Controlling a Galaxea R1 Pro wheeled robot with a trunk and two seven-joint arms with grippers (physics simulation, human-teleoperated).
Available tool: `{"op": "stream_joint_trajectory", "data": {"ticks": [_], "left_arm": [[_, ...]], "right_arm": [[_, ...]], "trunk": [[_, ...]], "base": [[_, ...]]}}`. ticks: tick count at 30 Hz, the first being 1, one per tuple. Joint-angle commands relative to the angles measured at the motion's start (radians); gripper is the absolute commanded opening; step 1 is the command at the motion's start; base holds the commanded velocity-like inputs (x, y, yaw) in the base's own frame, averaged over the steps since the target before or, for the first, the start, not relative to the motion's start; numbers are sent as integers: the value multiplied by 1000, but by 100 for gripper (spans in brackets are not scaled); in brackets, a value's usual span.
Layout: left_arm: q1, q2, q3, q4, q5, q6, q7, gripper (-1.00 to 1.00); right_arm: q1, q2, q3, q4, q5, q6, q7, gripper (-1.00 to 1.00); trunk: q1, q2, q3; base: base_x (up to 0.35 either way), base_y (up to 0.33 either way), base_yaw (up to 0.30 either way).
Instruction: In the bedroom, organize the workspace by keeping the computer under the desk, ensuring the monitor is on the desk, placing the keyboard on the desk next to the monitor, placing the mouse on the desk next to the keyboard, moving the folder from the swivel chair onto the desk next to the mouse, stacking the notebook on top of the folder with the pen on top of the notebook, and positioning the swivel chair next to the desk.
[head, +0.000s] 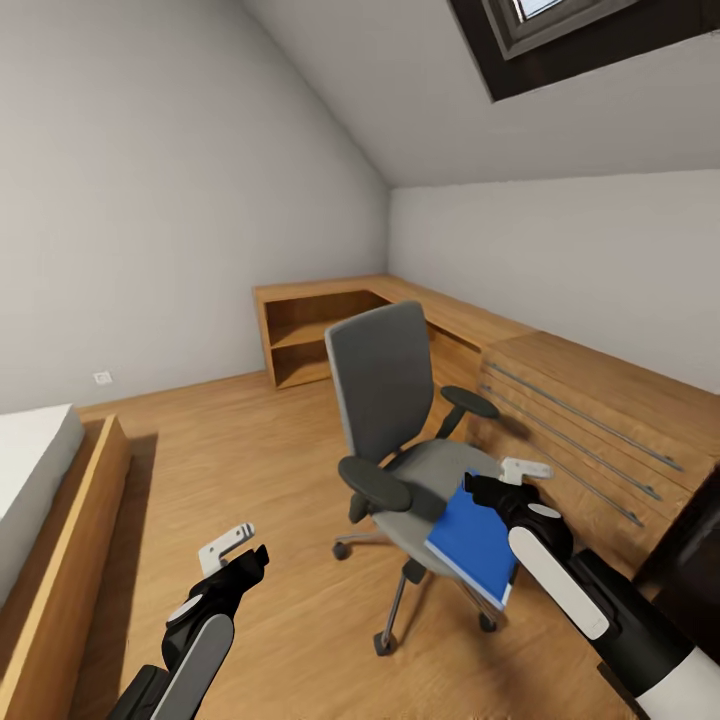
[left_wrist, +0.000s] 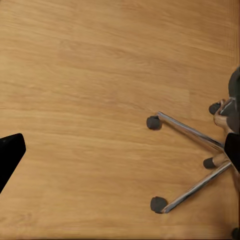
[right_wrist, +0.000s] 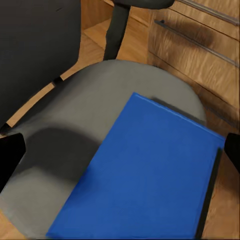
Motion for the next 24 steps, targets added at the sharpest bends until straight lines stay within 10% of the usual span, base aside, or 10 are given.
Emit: {"op": "stream_joint_trajectory", "data": {"ticks": [1, 14, 18, 24], "left_arm": [[-1, 1, -1, -2, 5, 3, 8, 100], [-1, 0, -2, -23, 3, -2, 12, 100], [-1, -2, -6, -41, 3, -3, 14, 100], [-1, -2, -10, -43, 3, -2, 14, 100]], "right_arm": [[-2, 0, 3, -1, -6, 3, -8, 100], [-2, -2, -4, 8, -8, 4, 8, 100], [-2, -7, -24, 54, -82, 3, 72, 100], [-2, -13, -185, 182, -231, 10, 196, 100]], "trunk": [[0, -1, -1], [0, -1, -1], [15, -29, -13], [38, -71, -32]], "base": [[-107, 19, -193], [-101, 73, -32], [-2, 1, 0], [0, 0, 0]]}}
